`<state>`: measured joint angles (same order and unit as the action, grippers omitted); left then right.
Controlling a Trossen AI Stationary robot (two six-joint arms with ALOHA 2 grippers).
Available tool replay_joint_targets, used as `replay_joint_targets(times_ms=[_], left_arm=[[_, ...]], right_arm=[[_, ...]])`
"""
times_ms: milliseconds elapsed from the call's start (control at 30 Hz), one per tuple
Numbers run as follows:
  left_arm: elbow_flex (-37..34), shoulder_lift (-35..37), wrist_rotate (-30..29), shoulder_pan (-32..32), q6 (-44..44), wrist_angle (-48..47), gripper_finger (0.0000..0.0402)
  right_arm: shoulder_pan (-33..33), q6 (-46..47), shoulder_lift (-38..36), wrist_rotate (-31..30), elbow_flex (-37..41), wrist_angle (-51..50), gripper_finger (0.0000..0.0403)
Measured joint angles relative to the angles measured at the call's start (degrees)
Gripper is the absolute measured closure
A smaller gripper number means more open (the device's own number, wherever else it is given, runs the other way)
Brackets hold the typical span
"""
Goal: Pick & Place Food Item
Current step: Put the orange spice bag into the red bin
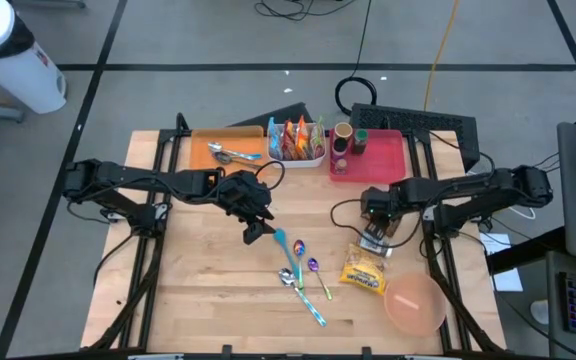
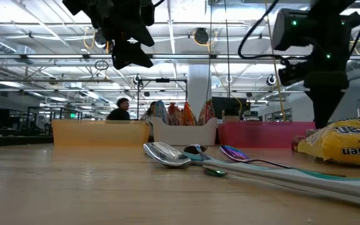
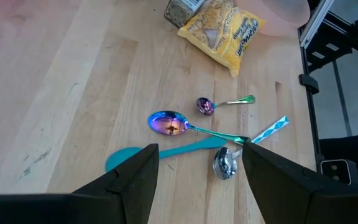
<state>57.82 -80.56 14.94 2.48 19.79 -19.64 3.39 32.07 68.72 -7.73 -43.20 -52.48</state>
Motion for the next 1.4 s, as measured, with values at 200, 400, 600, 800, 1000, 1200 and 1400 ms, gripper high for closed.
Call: replay_joint_targets(times_ms=[200, 400, 600, 800, 1000, 1200, 1400], left_arm=[[0.02, -0.01, 0.04, 0.00, 0.91, -0.37, 0.0160], [0.02, -0.01, 0.04, 0.00, 0.94, -0.35, 0.0160], [0.02, -0.01, 0.07, 0.00, 0.64, -0.32, 0.0160], [0.02, -0.01, 0.20, -0.04, 1.37, -0.34, 0.0160], [0.02, -0.01, 0.19, -0.88, 1.42, -0.80, 0.0160], [0.02, -0.01, 0.00, -1.99, 1.33, -1.26, 0.0160], [0.02, -0.01, -0.03, -2.10, 1.31, -1.24, 0.0160]], right_arm=[[-0.77, -3.17, -0.21, 1.55, -1.63, -5.50, 0.0248], [-0.25, -6.89, -0.21, 1.94, -1.63, -7.62, 0.0248], [2.98, -7.41, -0.21, 7.29, -0.03, -8.59, 0.0248], [0.74, -9.39, -0.45, 7.94, 0.86, -12.20, 0.0248], [-1.96, 0.24, -4.51, 10.96, 0.86, -13.70, 0.0248], [-3.18, 21.44, -12.33, 12.33, 0.86, -15.22, 0.0248], [-5.55, 36.50, -18.49, 12.09, 0.86, -13.25, 0.0248]])
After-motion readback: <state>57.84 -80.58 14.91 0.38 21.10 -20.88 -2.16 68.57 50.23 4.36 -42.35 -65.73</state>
